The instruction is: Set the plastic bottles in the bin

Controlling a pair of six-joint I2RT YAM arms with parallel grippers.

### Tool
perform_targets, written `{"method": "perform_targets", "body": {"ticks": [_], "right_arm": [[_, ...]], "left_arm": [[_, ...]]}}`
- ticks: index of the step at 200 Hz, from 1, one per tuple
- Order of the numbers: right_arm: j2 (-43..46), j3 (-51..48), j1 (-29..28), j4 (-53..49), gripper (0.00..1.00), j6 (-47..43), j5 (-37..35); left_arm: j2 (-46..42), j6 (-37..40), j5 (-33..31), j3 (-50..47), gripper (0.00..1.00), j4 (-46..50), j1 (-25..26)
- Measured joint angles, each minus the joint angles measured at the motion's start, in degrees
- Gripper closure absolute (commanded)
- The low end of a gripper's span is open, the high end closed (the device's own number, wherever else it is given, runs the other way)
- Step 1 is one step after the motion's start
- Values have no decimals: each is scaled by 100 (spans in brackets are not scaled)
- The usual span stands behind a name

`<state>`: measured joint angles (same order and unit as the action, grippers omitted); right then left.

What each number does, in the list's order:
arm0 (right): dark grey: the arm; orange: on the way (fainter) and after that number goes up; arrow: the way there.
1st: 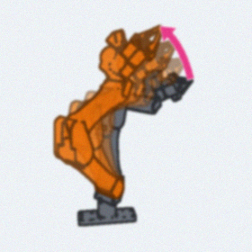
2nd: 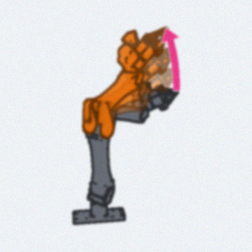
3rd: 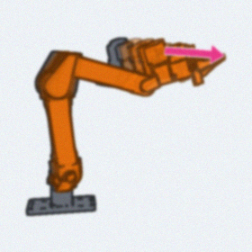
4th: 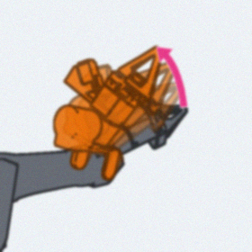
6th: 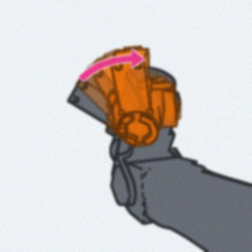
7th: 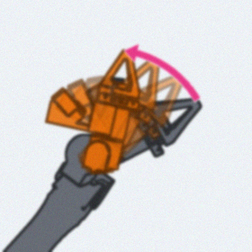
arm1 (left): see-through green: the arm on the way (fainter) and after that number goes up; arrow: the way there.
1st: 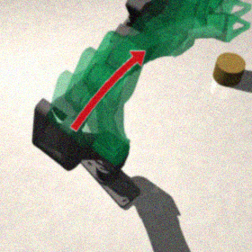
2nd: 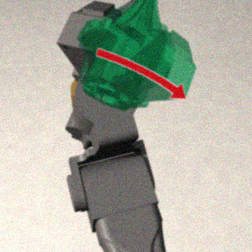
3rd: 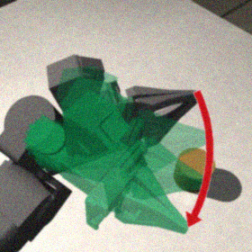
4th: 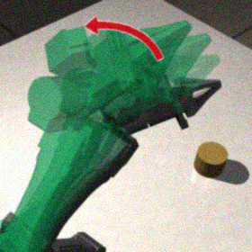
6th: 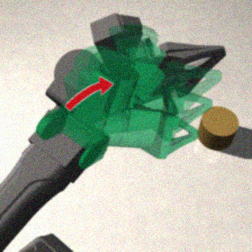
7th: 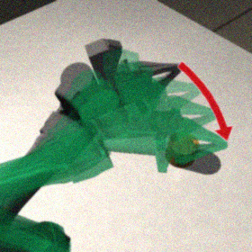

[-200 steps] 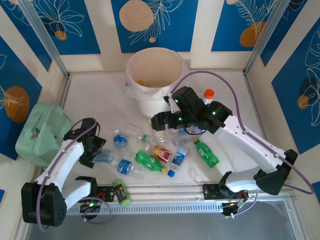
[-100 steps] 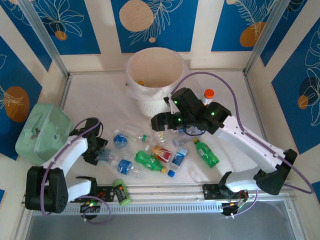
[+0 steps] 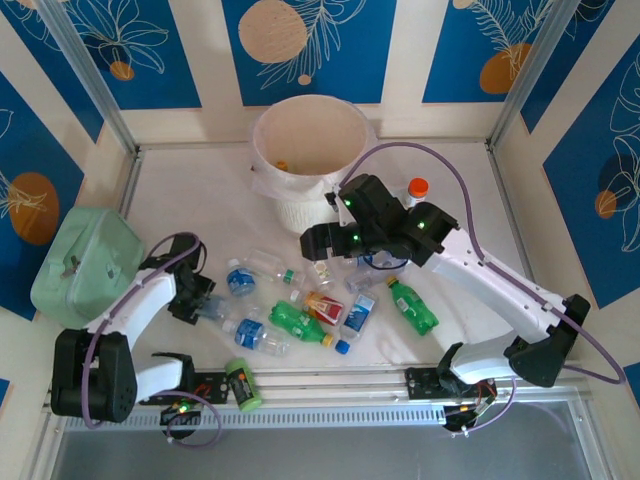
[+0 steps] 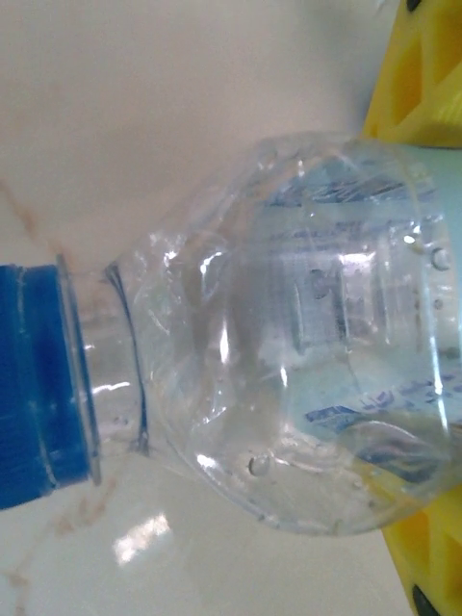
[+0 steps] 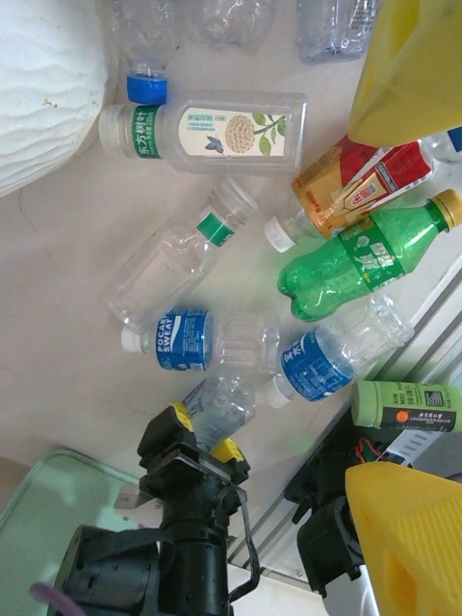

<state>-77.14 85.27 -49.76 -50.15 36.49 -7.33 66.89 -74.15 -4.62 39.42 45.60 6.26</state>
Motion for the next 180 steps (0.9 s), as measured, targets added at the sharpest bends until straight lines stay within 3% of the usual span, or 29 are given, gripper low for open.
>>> {"method": "perform_targets", "body": {"ticks": [87, 120, 180], "right_arm": [[4, 87, -52, 131, 15, 4, 55], [90, 85, 2, 361, 14, 107, 372], [511, -70, 535, 1143, 12, 520, 1342]], "left_arm": [[22, 1620, 63, 3257, 50, 9, 4], [153, 1904, 1056, 3759, 50, -772, 192], [472, 1827, 2957, 3740, 50, -2833, 1207]]}}
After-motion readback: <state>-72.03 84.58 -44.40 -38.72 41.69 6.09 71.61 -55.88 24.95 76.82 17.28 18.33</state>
